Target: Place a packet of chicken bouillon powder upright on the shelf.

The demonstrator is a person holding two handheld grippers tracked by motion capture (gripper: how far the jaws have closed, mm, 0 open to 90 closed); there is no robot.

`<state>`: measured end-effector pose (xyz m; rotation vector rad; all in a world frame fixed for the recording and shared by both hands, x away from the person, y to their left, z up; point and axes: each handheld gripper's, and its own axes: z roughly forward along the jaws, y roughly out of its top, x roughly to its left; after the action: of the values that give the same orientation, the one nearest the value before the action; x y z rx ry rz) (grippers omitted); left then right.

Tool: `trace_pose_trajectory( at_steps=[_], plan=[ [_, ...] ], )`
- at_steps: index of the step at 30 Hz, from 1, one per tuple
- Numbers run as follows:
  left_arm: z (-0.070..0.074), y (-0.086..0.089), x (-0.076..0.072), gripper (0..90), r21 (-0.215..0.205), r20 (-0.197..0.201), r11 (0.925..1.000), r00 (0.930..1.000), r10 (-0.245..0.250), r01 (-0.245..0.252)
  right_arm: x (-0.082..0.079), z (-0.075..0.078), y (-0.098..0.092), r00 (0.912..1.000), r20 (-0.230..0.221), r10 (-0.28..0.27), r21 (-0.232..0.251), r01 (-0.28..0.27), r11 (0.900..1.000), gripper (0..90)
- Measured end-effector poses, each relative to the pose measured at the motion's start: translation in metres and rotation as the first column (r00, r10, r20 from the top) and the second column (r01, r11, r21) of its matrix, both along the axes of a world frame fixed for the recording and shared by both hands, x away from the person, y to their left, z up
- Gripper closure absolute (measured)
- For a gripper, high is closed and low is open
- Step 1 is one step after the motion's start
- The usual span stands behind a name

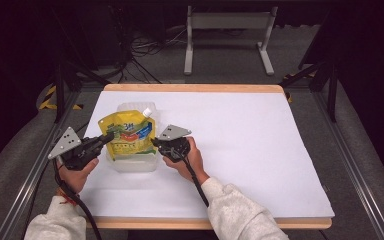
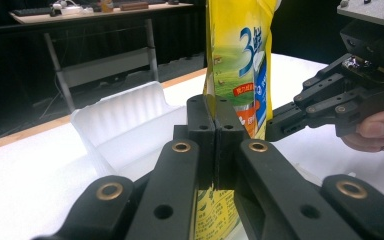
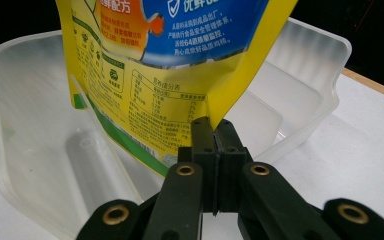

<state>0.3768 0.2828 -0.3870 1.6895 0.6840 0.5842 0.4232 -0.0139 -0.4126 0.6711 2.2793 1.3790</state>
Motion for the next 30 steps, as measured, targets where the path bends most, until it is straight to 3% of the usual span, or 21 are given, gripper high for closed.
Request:
trace_pose_trajectory(
  at_steps=[4, 8, 13, 16, 30],
  plan=[
    [-0.0004, -0.0003, -0.0009, 88.8, -0.006, -0.003, 1.0, 1.0, 0.001, -0.001, -0.0005, 0.0017, -0.0022, 0.9994, -0.025, 0.022, -0.018, -0.022, 1.0, 80.4],
    [-0.0005, -0.0007, -0.0028, 88.2, -0.005, -0.003, 1.0, 1.0, 0.008, -0.008, 0.0025, 0.0033, -0.005, 0.9975, -0.056, 0.042, -0.021, -0.043, 0.999, 84.7],
    [0.0, -0.0035, -0.0034, 88.9, 0.018, -0.012, 0.9996, 0.9997, 0.023, -0.023, 0.0049, 0.0022, -0.0037, 0.9982, -0.046, 0.038, -0.038, -0.039, 0.999, 90.0],
    [-0.0013, -0.0045, -0.0029, 89.4, 0.018, -0.017, 0.9997, 0.9997, 0.017, -0.016, 0.0055, -0.0014, -0.0007, 0.9982, -0.045, 0.04, -0.072, -0.043, 0.996, 90.0],
    [-0.0019, -0.0051, -0.0061, 89.6, 0.03, -0.018, 0.9996, 0.9998, -0.002, 0.003, 0.0013, -0.0035, -0.0023, 0.9991, -0.022, 0.037, -0.083, -0.039, 0.996, 90.0]
  ],
)
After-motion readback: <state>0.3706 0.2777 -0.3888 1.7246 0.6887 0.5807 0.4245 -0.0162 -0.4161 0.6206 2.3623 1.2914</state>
